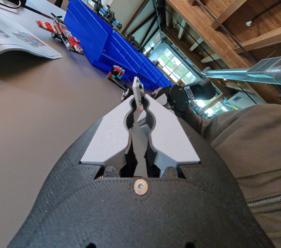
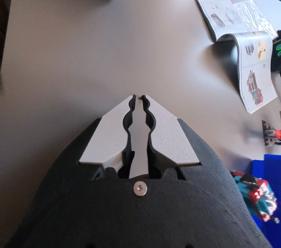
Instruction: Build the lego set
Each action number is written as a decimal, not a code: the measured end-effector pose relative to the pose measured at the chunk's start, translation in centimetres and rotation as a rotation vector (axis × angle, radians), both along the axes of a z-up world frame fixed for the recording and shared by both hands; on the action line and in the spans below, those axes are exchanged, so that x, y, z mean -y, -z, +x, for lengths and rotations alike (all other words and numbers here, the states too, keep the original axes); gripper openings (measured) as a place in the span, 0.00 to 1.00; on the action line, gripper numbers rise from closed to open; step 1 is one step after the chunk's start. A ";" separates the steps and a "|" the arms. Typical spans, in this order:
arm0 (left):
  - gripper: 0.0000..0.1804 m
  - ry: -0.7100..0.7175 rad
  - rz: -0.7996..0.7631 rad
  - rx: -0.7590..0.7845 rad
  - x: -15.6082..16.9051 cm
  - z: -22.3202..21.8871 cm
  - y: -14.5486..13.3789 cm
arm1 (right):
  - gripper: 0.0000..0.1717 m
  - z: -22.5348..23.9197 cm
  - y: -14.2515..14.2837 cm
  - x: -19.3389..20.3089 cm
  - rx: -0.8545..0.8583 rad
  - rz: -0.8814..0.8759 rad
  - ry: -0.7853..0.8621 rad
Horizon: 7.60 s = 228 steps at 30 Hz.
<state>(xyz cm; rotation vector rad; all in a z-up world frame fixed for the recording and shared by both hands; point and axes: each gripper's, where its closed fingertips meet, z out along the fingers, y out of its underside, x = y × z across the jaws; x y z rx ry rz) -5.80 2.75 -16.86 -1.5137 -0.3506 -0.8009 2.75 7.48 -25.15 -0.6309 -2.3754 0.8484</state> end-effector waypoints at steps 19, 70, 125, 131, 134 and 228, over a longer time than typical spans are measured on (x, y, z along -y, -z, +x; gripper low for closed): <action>0.04 -0.011 0.002 0.000 0.2 -0.3 0.0 | 0.07 -1.4 1.2 0.2 0.081 0.116 -0.139; 0.04 -0.017 -0.020 0.064 0.5 -0.6 0.3 | 0.09 -4.1 1.0 0.7 0.136 0.016 0.157; 0.04 0.139 -0.023 0.103 0.3 2.7 0.2 | 0.05 -7.3 -9.4 4.9 -0.073 0.058 -0.235; 0.04 0.139 -0.020 0.105 0.3 2.7 0.1 | 0.05 -7.4 -9.4 4.6 -0.067 0.063 -0.224; 0.04 0.137 -0.018 0.108 0.3 2.6 0.1 | 0.05 -7.2 -9.4 4.9 -0.058 0.054 -0.235; 0.16 0.239 0.218 -0.211 2.1 6.4 -3.5 | 0.05 -2.5 -12.3 6.9 0.191 -0.776 0.038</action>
